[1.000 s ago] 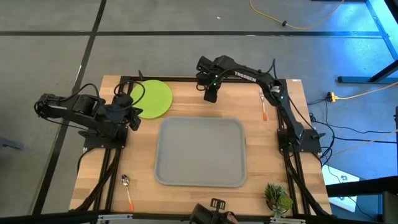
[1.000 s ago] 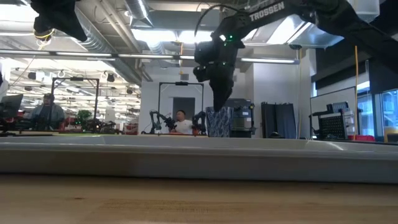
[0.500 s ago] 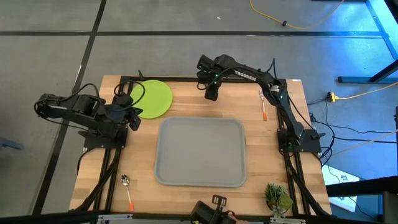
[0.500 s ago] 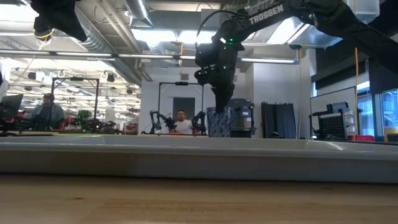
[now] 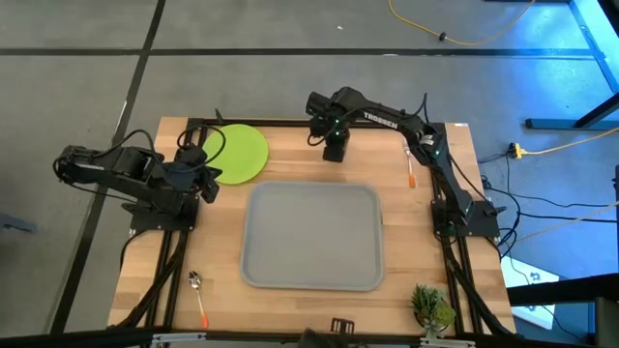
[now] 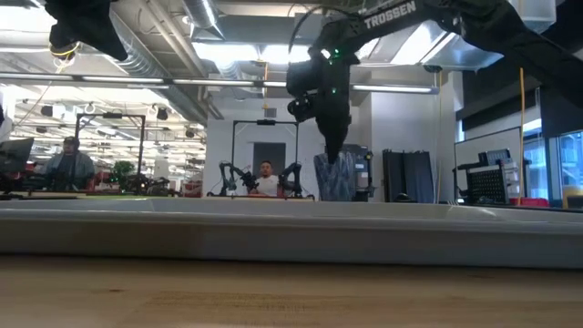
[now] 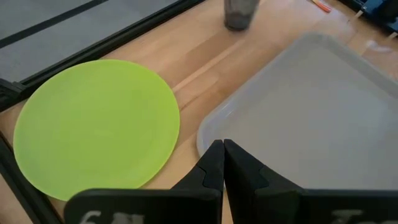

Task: Pick and place plate/cup/fork/spoon on tray
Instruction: Put the black cup on the gray tray

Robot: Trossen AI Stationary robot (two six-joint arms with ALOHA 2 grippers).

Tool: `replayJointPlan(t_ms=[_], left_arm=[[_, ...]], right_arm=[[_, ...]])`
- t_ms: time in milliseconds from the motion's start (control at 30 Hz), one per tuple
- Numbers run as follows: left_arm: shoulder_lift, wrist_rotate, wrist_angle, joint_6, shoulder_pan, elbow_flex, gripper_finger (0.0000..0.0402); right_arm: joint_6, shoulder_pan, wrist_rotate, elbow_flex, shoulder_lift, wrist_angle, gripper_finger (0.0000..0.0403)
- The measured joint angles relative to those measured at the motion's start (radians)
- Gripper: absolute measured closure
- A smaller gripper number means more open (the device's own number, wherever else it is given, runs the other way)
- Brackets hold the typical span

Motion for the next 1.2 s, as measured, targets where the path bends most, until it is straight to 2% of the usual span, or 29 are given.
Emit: replayJointPlan(t_ms=[167,233,367,733,833,1033,1200], left_arm=[[0.000,0.001,0.000,0.000,0.000,0.000,0.0401],[0.000,0.001,0.000,0.003,0.000,0.000,0.0401],[0.000,0.001,0.000,0.003,0.000,0.000,0.0401],[0.000,0.003,-0.001,0.022,0.000,0.000,0.0401],[0.000,0.003,0.005,0.049,0.000,0.000,0.0401],[0.000,0.008,0.020,0.056,0.000,0.000,0.0401],[0.000,0.013,0.021,0.093,0.000,0.000,0.0401]], right_arm=[[-0.020,0.064,0.001,0.154,-0.004,-0.180,0.0391],[-0.020,0.091,-0.009,0.189,-0.019,-0.152,0.0391],[0.009,0.149,-0.091,0.178,-0.104,-0.171,0.0391],[0.188,0.320,-0.082,0.142,-0.243,-0.164,0.0391],[0.254,0.348,-0.036,0.090,-0.285,-0.163,0.0392],[0.439,0.388,-0.018,-0.135,-0.393,-0.145,0.0392],[0.571,0.431,-0.020,-0.356,-0.489,-0.003,0.0392]])
